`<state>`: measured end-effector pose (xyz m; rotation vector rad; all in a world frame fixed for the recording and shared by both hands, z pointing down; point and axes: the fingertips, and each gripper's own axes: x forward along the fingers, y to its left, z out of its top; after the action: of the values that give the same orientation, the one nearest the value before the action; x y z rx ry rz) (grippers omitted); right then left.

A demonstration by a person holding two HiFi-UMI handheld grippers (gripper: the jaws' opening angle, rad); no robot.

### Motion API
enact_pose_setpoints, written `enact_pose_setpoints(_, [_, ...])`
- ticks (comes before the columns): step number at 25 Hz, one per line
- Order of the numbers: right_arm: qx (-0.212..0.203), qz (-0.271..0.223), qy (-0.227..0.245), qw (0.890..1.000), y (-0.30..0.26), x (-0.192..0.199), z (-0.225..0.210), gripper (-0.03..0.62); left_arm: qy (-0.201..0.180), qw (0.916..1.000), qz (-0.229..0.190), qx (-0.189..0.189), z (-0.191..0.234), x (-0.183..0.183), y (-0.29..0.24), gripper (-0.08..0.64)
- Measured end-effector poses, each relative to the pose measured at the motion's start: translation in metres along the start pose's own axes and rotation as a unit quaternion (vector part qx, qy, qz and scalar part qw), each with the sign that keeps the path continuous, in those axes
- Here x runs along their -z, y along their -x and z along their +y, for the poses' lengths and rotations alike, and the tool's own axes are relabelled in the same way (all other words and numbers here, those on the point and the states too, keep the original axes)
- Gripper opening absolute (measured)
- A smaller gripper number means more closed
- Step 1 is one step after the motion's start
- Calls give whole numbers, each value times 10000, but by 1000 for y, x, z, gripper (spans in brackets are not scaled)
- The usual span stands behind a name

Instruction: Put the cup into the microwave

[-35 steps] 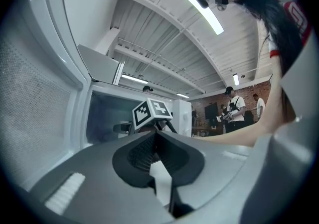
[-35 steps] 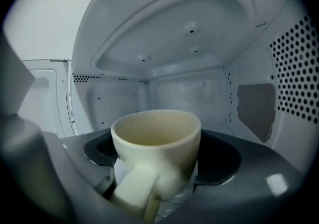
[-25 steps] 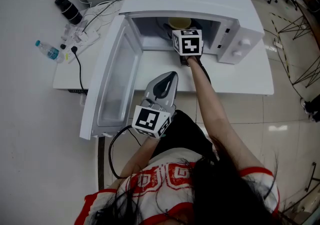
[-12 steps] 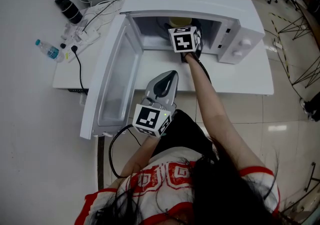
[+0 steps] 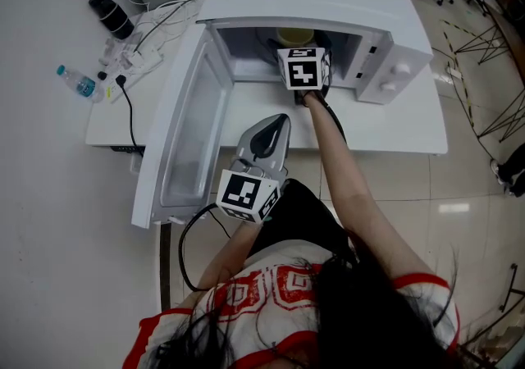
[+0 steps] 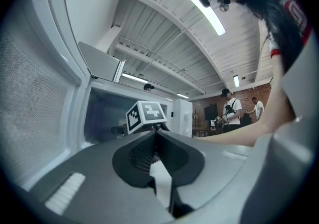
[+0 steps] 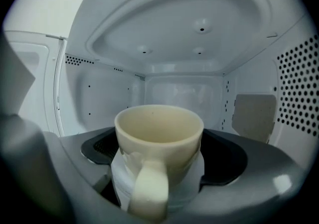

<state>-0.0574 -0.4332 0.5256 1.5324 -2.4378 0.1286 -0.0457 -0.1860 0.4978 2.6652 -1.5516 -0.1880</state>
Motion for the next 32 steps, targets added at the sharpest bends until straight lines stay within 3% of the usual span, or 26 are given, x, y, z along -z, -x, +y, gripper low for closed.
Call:
enact_pose_setpoints(9, [27, -237, -135, 9996, 42, -1, 8, 506, 20, 10000, -3, -54, 0, -9, 4, -11])
enact_pose_setpoints(18, [-27, -59, -427, 9991, 105, 9, 20, 498, 19, 9999, 116, -53, -13, -35, 17, -11])
enact_pose_setpoints(23, [-44, -7, -635, 9980, 142, -1, 28, 397, 57, 10000, 57, 16, -25, -66, 27, -11])
enact_pose_setpoints(29, [548, -193, -670, 9961, 193, -26, 18, 46, 162, 9999, 43, 35, -35, -101, 38, -11])
enact_pose_setpoints(30, [607, -183, -703, 9955, 201, -29, 18, 3, 164, 9998, 51, 48, -37, -108, 40, -11])
enact_pose_setpoints(32, [600, -143, -742, 9953, 215, -37, 21, 2, 154, 9998, 67, 85, -42, -122, 45, -11])
